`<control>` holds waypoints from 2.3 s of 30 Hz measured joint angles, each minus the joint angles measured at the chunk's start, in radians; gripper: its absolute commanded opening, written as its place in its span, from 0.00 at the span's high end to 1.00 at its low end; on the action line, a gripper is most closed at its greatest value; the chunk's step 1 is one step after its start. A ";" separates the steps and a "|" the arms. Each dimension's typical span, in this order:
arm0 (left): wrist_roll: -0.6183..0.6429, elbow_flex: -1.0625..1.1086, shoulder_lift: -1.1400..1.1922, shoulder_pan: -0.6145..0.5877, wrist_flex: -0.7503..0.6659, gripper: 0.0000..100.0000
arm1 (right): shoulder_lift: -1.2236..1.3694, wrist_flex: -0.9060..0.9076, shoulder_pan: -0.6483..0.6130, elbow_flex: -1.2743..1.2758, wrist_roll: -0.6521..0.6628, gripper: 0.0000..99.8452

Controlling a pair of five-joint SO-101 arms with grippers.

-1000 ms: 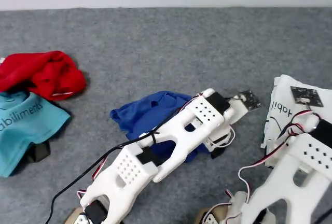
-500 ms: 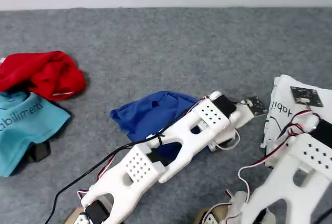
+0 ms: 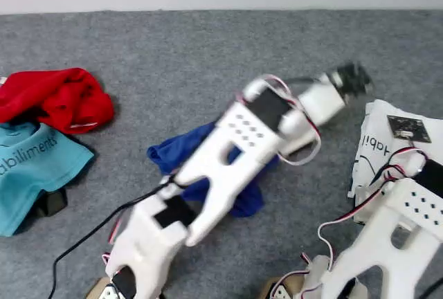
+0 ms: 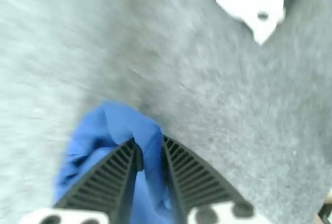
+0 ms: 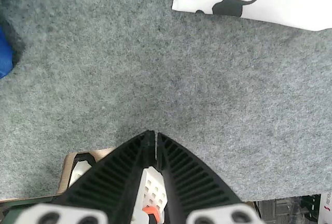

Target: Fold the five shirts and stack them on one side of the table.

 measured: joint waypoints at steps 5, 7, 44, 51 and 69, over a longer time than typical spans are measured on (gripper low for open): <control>0.000 0.000 -0.222 -0.110 0.006 0.99 | 0.000 0.000 0.000 0.000 0.000 0.99; 0.000 0.000 -0.302 -0.155 0.006 0.99 | 0.000 0.000 0.000 0.000 0.011 0.99; -0.279 0.232 -0.879 -0.222 -0.385 0.99 | 0.000 -0.074 -0.433 0.109 -0.035 0.99; -0.282 0.167 -0.879 -0.071 -0.264 0.99 | 0.000 -0.078 -0.433 0.109 -0.035 0.99; -0.391 0.896 -1.272 -0.483 0.002 0.99 | 0.000 -0.334 -0.451 0.109 -0.035 0.99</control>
